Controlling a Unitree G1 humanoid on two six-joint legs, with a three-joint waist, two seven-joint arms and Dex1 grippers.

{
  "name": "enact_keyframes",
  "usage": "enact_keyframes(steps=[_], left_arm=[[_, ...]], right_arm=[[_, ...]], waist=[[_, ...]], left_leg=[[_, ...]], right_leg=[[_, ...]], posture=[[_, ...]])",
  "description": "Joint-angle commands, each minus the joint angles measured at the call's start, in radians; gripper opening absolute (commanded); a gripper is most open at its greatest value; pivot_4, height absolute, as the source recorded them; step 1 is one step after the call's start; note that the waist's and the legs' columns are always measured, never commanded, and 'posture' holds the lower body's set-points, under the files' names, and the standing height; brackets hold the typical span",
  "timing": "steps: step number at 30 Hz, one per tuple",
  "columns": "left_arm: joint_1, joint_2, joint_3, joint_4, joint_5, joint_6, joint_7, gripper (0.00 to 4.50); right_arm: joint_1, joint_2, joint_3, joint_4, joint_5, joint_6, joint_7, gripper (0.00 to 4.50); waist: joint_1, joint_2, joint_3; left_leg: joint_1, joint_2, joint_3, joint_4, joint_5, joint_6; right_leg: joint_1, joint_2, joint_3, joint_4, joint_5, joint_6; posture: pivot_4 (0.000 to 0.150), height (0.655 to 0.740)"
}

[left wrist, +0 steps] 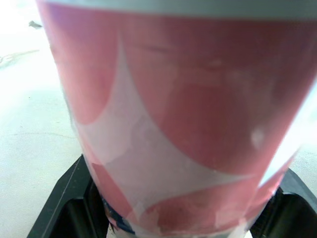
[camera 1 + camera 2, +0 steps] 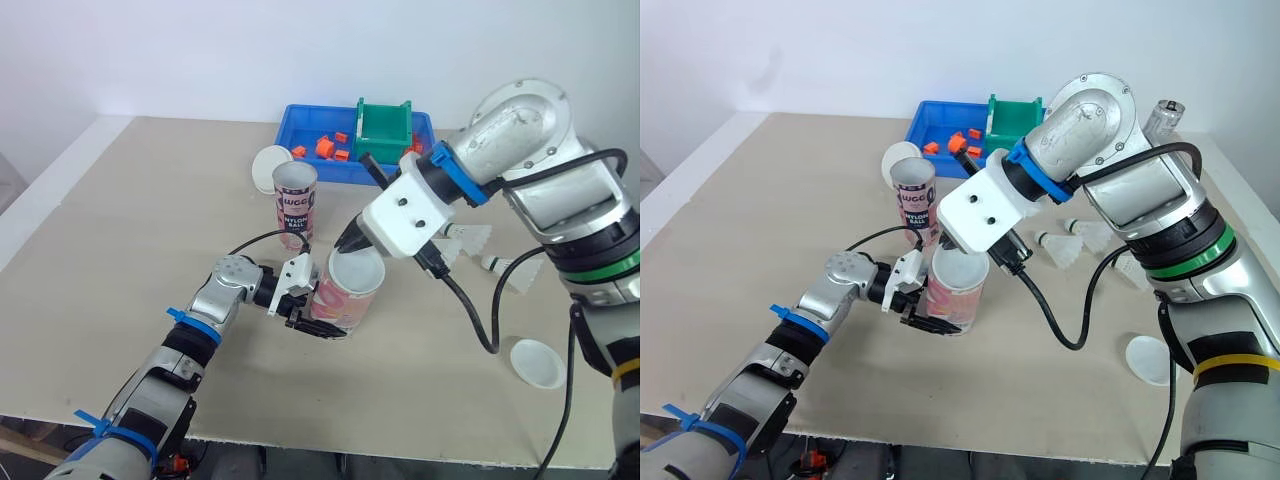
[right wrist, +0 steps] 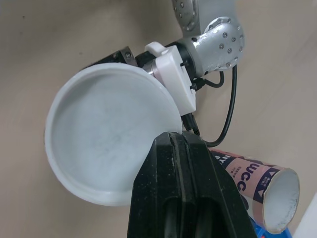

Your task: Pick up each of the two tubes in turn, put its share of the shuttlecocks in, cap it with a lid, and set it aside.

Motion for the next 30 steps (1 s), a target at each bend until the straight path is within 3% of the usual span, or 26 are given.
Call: enact_keyframes(steps=[1, 5, 6, 7, 15, 20, 23, 26, 30], left_arm=[[0.037, 0.032, -0.021, 0.047, 0.047, 0.035, 0.003, 3.09], [0.037, 0.032, -0.021, 0.046, 0.047, 0.036, 0.005, 3.09], [0.036, 0.031, -0.021, 0.048, 0.047, 0.035, 0.006, 3.09], [0.035, 0.031, -0.021, 0.049, 0.047, 0.035, 0.007, 3.09], [0.035, 0.033, -0.019, 0.047, 0.044, 0.037, 0.006, 3.09], [0.037, 0.033, -0.020, 0.042, 0.044, 0.040, 0.005, 3.09], [0.037, 0.032, -0.021, 0.042, 0.045, 0.038, 0.005, 3.09], [0.036, 0.031, -0.022, 0.044, 0.046, 0.034, 0.004, 3.09], [0.030, 0.029, -0.022, 0.054, 0.048, 0.026, 0.003, 3.09]], right_arm=[[-0.004, -0.021, 0.003, -0.007, -0.020, -0.032, 0.041, 0.04], [0.037, -0.016, 0.015, -0.038, 0.000, -0.021, 0.041, 0.04], [0.058, -0.007, 0.012, -0.050, 0.012, -0.002, 0.041, 0.64], [0.072, 0.000, 0.008, -0.057, 0.021, 0.012, 0.041, 0.84], [0.128, 0.047, -0.052, -0.067, 0.022, 0.100, 0.032, 4.31], [0.029, 0.109, -0.148, 0.040, 0.073, 0.193, 0.022, 4.31], [-0.029, 0.089, -0.210, 0.057, 0.217, 0.312, 0.040, 4.31], [-0.010, 0.053, -0.220, 0.040, 0.249, 0.354, 0.041, 3.47], [0.063, -0.047, -0.190, -0.049, 0.328, 0.354, 0.041, 1.63]], waist=[[0.000, 0.000, 0.000], [0.000, 0.000, 0.000], [0.000, 0.000, 0.000], [0.000, -0.001, -0.001], [0.000, -0.001, -0.001], [-0.003, -0.001, -0.001], [-0.002, -0.001, -0.001], [-0.001, -0.002, -0.001], [-0.001, -0.002, -0.001]], left_leg=[[0.000, 0.000, 0.000, 0.000, 0.000, 0.000], [0.000, 0.000, 0.000, 0.000, 0.000, 0.000], [0.000, 0.000, 0.000, 0.000, 0.000, 0.000], [0.000, 0.000, 0.000, 0.000, 0.000, 0.000], [0.002, 0.000, -0.001, -0.001, 0.000, 0.000], [0.002, 0.001, 0.000, -0.001, 0.000, 0.000], [0.001, 0.001, 0.000, -0.001, 0.000, 0.000], [0.001, 0.001, -0.001, -0.001, 0.000, 0.000], [0.001, 0.001, -0.001, -0.002, 0.000, 0.000]], right_leg=[[0.000, 0.000, 0.000, 0.000, 0.000, 0.000], [0.000, 0.000, 0.000, 0.000, 0.000, 0.000], [0.000, 0.000, 0.000, 0.000, 0.000, 0.000], [0.001, 0.000, 0.000, 0.000, 0.000, 0.000], [0.001, 0.001, 0.000, 0.000, 0.000, -0.001], [0.000, 0.001, 0.000, 0.000, 0.000, -0.002], [-0.001, 0.001, -0.001, 0.001, 0.001, -0.001], [0.000, 0.001, -0.001, 0.001, 0.000, -0.001], [-0.001, 0.001, -0.001, 0.001, -0.002, -0.003]], posture=[[0.150, 0.7275], [0.150, 0.7275], [0.150, 0.7275], [0.150, 0.7275], [0.150, 0.7275], [0.150, 0.7275], [0.150, 0.7275], [0.150, 0.7275], [0.150, 0.7275]])
